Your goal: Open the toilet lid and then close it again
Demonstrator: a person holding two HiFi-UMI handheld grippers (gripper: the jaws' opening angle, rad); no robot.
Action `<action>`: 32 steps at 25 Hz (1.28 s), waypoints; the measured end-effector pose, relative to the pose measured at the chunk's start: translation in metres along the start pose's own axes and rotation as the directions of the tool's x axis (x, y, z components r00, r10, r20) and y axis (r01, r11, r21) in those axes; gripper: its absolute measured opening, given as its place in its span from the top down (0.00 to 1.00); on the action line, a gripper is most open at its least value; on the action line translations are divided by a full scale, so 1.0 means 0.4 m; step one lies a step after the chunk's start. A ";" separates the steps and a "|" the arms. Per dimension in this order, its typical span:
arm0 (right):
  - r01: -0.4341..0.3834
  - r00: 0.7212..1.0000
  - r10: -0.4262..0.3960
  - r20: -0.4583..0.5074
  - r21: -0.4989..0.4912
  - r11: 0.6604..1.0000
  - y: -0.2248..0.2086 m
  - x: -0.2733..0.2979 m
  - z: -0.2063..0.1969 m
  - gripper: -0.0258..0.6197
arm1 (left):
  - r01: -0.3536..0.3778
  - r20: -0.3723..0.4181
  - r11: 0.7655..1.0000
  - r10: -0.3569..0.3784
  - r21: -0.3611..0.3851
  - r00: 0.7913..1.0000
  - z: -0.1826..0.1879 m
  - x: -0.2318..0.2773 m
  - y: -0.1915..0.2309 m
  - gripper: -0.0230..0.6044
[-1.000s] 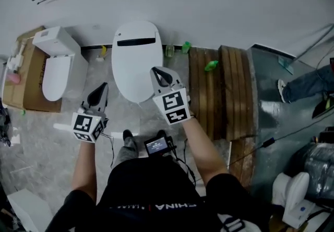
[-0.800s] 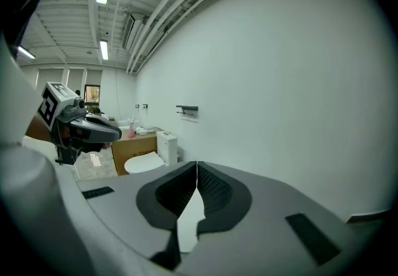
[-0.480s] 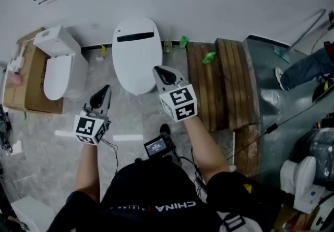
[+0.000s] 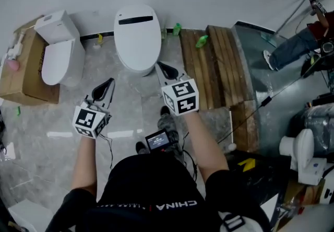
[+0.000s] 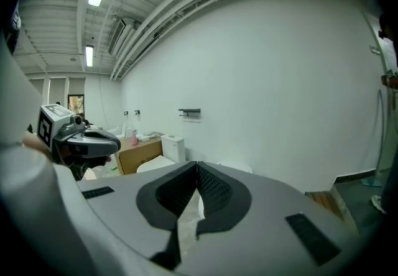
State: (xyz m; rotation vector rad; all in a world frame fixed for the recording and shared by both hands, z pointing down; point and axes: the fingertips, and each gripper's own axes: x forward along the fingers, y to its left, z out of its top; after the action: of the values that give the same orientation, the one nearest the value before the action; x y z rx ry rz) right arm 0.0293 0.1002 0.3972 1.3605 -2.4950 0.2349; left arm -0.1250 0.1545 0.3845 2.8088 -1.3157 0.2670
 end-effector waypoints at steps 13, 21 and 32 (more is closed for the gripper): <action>-0.146 0.981 0.144 -0.130 -0.013 0.989 0.137 -0.187 -0.141 0.94 | -0.017 -0.082 0.998 0.012 -0.060 0.997 -0.109 -0.059 -0.201 0.95; -0.170 0.977 0.166 -0.133 -0.017 0.985 0.057 -0.289 -0.221 0.94 | -0.070 -0.132 0.996 0.062 -0.061 0.989 -0.125 -0.018 -0.323 0.95; -0.180 0.978 0.178 -0.106 -0.012 0.984 0.025 -0.302 -0.218 0.94 | -0.047 -0.121 0.997 0.040 -0.057 0.992 -0.097 0.010 -0.377 0.95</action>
State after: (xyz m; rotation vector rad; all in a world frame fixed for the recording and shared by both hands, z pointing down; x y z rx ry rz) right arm 0.0978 0.2259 0.4400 1.0859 -2.5252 0.3081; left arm -0.0126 0.2521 0.4304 2.6720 -1.3365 0.3847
